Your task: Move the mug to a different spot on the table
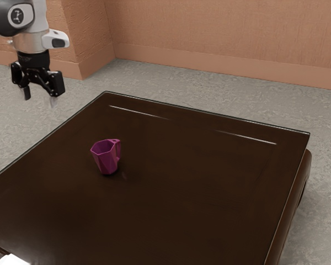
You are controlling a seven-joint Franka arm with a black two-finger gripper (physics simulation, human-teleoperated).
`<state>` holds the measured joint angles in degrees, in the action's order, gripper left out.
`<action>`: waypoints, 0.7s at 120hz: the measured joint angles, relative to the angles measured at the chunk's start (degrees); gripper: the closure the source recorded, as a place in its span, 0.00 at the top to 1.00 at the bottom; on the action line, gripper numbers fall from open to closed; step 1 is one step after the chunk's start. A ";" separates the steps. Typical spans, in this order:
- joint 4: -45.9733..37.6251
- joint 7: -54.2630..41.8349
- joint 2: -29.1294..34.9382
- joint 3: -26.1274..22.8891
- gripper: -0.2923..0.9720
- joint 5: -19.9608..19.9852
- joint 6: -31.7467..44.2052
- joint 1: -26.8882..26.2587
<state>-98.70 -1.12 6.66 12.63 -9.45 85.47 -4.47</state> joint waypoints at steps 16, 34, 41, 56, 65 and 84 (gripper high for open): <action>0.03 0.98 -0.32 0.31 0.77 -0.04 1.94 -1.38; 0.14 2.56 -9.71 -1.18 0.77 -0.21 9.55 -4.18; 0.64 2.75 -14.72 -1.78 0.77 -0.18 13.79 -5.34; 7.19 2.13 -25.93 -2.37 0.77 0.27 20.30 -3.82; 9.48 0.94 -29.67 -3.36 0.77 1.03 23.04 -2.49; 13.37 -3.56 -36.12 -5.87 0.77 2.05 27.80 0.23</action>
<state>-85.33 -4.68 -29.46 6.76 -7.41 113.27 -4.23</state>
